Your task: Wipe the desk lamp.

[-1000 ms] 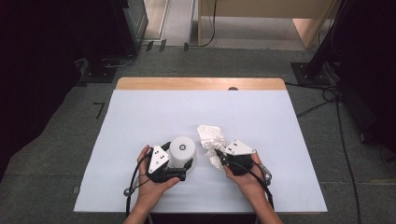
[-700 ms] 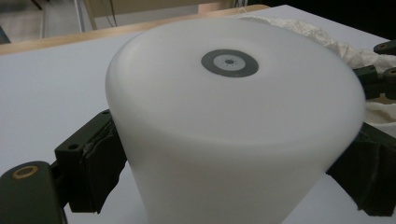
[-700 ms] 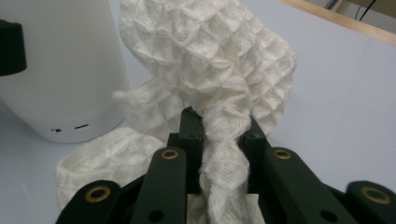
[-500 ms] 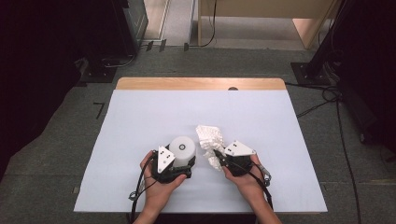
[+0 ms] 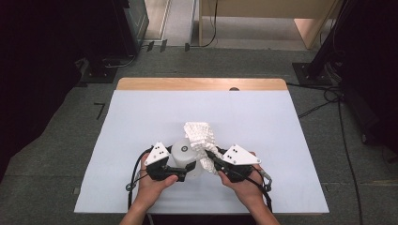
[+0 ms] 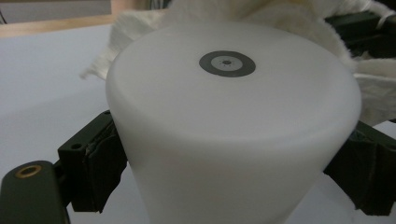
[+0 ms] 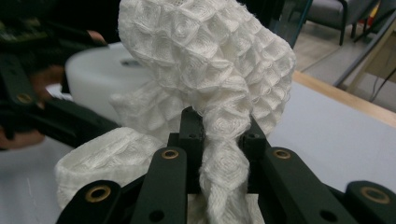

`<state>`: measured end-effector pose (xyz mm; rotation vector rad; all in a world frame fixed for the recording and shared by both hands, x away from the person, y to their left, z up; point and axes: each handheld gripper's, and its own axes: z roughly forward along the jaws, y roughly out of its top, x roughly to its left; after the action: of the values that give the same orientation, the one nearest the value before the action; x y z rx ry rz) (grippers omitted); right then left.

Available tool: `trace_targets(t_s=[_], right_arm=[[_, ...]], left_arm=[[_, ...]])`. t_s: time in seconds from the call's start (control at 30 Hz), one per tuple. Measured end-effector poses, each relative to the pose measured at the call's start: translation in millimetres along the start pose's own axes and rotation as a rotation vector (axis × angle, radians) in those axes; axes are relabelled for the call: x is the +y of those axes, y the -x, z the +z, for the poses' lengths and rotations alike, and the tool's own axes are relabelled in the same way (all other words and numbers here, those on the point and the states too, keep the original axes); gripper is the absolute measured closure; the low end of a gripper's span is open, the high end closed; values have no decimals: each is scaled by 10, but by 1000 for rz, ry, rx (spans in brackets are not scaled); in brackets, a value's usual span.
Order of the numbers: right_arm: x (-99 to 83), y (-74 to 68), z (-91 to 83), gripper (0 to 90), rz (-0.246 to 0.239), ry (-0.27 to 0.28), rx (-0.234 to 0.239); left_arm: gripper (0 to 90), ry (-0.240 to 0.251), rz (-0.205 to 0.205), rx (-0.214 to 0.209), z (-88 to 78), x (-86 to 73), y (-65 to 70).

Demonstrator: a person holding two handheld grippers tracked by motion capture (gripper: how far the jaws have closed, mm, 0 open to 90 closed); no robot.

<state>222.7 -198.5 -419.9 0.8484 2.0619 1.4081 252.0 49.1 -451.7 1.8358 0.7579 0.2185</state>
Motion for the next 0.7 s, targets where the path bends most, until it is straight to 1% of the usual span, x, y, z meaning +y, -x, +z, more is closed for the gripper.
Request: trace_targets(t_s=[0.03,0.1,0.13,0.2,0.27,0.33,0.4,0.47,0.5,0.57,0.63,0.7], right_arm=[[4,-16,1,770,-5,4,1],[-17,-32,28,771,-13,-15,2],[-43,-32,50,771,-11,-22,2],[-107,-22,104,770,1,-54,15],[-179,-24,167,770,0,-104,28],[-247,-27,237,770,-14,-165,50],[-303,-31,296,771,-27,-221,81],[-339,-52,335,771,-39,-268,99],[-345,-62,348,771,-51,-274,100],[-325,-73,340,771,-51,-267,90],[-274,-67,304,772,-31,-228,82],[-205,-56,249,772,-19,-179,68]], left_arm=[[86,-5,-6,-6,17,-5,5],[86,-8,-14,-13,37,-14,3],[86,-12,-17,-14,44,-19,-4],[86,-17,-27,-9,53,-34,-22],[86,-8,-53,-19,38,-37,-65],[86,-3,-73,-13,16,-39,-112],[86,2,-95,-7,-10,-37,-160],[86,3,-103,-4,-30,-38,-196],[86,6,-104,-6,-33,-41,-206],[86,6,-102,-7,-34,-43,-203],[86,0,-85,1,-25,-40,-175],[86,-1,-71,-5,-7,-39,-144]])
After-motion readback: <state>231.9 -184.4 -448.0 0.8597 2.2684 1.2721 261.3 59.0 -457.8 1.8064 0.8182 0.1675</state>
